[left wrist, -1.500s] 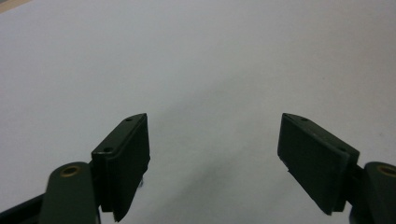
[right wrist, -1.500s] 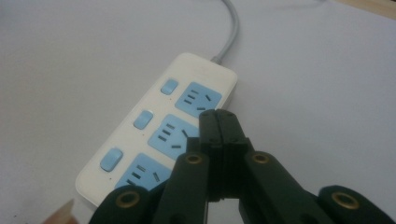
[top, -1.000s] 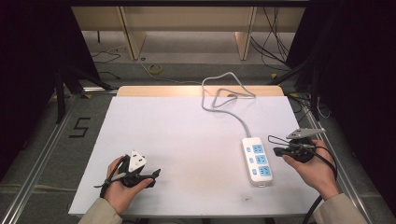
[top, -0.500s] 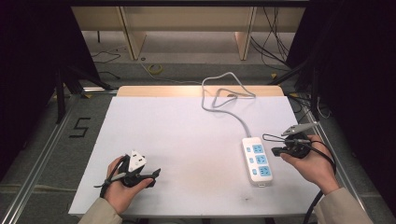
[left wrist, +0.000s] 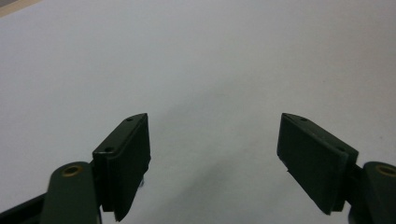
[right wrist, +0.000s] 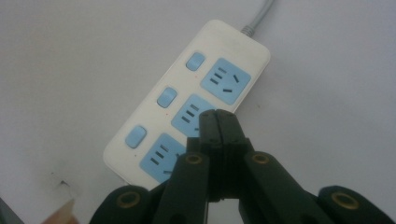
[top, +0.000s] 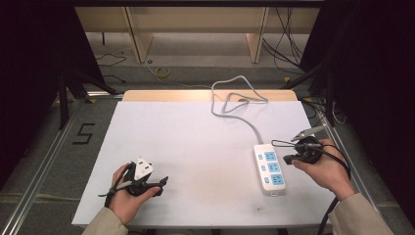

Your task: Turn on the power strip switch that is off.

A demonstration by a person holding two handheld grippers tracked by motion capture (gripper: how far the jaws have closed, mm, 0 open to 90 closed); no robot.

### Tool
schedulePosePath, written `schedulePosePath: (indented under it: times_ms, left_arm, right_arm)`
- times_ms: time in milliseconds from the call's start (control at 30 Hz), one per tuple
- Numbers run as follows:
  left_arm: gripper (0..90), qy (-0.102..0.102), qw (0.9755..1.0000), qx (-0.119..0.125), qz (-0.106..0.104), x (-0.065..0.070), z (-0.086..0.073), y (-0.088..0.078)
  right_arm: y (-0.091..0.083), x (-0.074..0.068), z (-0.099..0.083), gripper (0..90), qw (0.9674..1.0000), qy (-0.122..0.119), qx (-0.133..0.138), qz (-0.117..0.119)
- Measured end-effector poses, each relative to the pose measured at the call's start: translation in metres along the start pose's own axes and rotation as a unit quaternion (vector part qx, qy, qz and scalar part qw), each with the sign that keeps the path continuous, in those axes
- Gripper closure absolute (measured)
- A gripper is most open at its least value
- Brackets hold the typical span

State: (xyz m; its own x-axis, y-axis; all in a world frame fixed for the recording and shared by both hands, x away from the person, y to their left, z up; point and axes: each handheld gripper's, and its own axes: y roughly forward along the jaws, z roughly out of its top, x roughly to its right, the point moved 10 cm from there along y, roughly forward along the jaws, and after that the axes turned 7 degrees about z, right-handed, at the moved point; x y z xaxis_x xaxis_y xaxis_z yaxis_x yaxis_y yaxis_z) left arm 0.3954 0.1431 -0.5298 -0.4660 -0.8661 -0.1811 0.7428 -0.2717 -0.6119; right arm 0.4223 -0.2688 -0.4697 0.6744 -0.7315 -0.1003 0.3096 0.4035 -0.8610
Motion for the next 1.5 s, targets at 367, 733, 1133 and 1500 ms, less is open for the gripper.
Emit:
schedulePosePath:
  times_ms: [367, 733, 1133, 1500]
  left_arm:
    - [25.6, 0.001, 1.0000, 0.001, 0.000, 0.000, 0.000, 0.000]
    - [25.7, 0.003, 1.0000, 0.002, 0.001, 0.001, 0.001, -0.001]
    - [25.9, 0.003, 1.0000, 0.001, 0.000, 0.002, 0.001, -0.001]
    - [26.0, 0.003, 1.0000, 0.003, -0.001, 0.003, 0.002, -0.001]
  right_arm:
    - [0.005, -0.005, 0.002, 90.0, 0.9998, 0.001, -0.018, 0.008]
    - [0.010, -0.013, 0.005, 90.0, 0.9993, -0.003, -0.034, 0.017]
    - [0.016, -0.019, 0.004, 90.0, 0.9983, -0.003, -0.053, 0.025]
    - [0.025, -0.026, 0.007, 90.0, 0.9976, -0.007, -0.063, 0.027]
